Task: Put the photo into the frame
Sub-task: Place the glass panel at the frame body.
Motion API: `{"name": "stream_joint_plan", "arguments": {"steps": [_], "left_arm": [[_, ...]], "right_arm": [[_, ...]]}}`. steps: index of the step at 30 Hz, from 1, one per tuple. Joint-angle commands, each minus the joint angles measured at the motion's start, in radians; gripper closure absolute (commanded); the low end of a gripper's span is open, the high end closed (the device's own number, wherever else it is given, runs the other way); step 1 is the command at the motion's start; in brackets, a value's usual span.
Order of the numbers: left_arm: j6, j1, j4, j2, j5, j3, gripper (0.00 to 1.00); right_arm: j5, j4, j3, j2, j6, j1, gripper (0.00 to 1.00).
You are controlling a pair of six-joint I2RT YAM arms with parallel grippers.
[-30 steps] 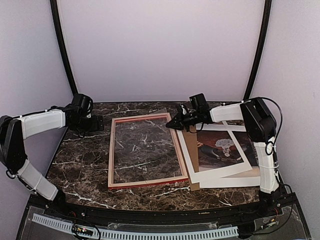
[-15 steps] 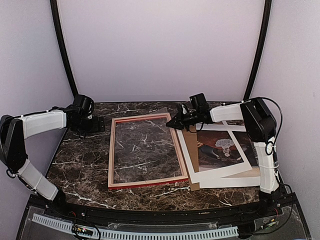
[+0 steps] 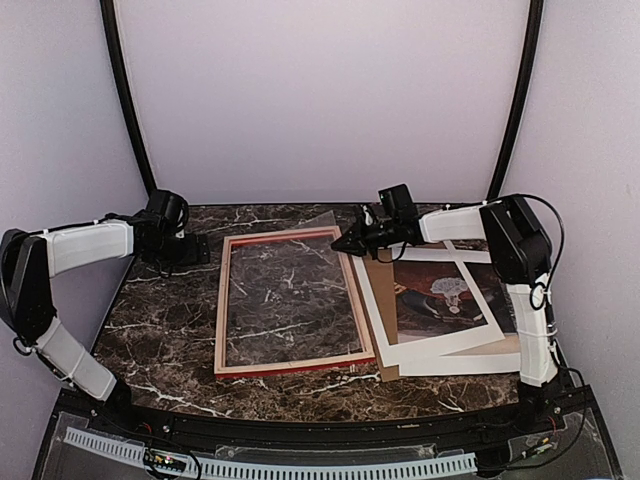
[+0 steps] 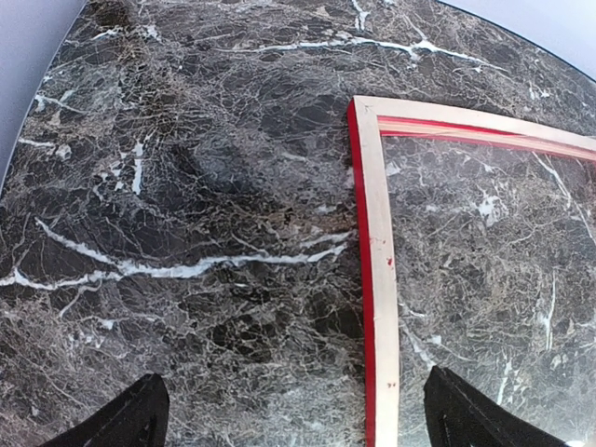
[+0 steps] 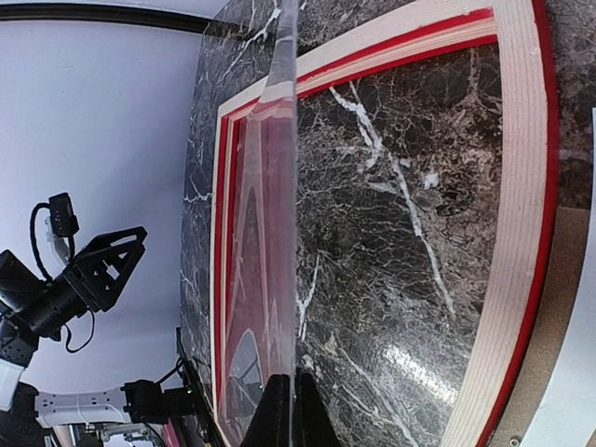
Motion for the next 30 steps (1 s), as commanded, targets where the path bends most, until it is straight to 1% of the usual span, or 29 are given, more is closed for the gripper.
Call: {"name": "stream_joint_plan", "arguments": {"steps": [1, 19, 30], "left_arm": [[-0.006, -0.009, 0.012, 0.008, 0.010, -0.018, 0.02], [-0.025, -0.012, 0.029, 0.027, 0.013, -0.028, 0.02], [-0.023, -0.012, 0.025, 0.017, 0.001, -0.029, 0.01]], "right_arm": [[0.008, 0.064, 0.031, 0.018, -0.009, -0.002, 1.00], [-0.090, 0.114, 0.006, -0.082, -0.064, -0.011, 1.00], [-0.148, 0.193, -0.012, -0.093, -0.030, -0.007, 1.00]]}}
